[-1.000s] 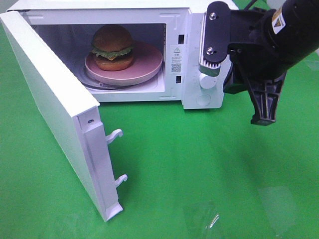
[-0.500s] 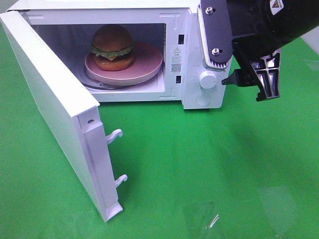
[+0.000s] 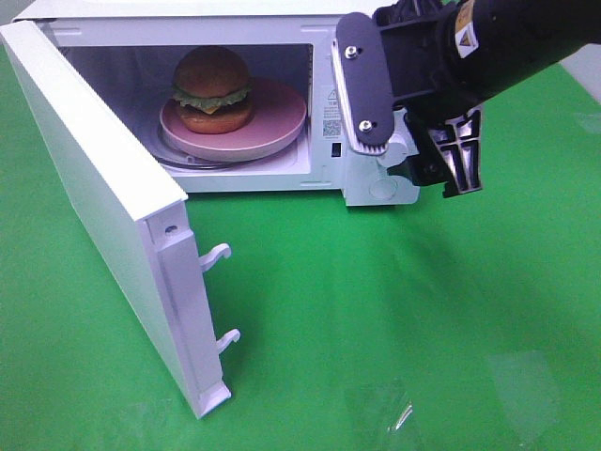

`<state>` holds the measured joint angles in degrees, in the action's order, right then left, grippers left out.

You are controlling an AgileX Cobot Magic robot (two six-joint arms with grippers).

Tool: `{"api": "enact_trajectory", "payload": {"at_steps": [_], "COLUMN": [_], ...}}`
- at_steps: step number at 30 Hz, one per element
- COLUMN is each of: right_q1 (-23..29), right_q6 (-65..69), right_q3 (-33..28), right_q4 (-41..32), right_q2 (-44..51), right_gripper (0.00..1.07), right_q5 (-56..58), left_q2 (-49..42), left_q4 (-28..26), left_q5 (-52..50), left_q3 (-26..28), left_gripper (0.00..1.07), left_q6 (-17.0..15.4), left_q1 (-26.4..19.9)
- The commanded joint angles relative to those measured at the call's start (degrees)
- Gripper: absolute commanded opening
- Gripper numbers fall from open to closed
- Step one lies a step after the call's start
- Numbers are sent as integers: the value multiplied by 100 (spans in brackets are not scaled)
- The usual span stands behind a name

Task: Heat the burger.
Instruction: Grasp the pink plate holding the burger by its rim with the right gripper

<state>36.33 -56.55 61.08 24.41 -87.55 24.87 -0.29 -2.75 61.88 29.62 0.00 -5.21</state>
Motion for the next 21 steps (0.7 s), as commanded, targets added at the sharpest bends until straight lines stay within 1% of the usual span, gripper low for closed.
{"api": "enact_trajectory", "payload": {"at_steps": [1, 6, 8, 12, 21], "right_q1": [74, 120, 120, 120, 206], "right_q6": [109, 109, 189, 407, 430], "right_q3": [40, 189, 395, 619, 922], "right_q4": [86, 92, 120, 235, 292], "right_q2": [-143, -372, -602, -842, -1266], "right_gripper": [90, 89, 89, 89, 88], "right_q5": [-206, -246, -350, -372, -602], "left_q2": [-23, -23, -23, -23, -23], "left_q4": [-11, -11, -11, -11, -11], "left_q5": [-80, -80, -80, -80, -80], "left_q3": [-6, -6, -6, -6, -6], "left_gripper": [95, 95, 95, 95, 95], "left_q6": [0, 0, 0, 0, 0], "left_q1": [-11, -11, -11, -11, -11]}}
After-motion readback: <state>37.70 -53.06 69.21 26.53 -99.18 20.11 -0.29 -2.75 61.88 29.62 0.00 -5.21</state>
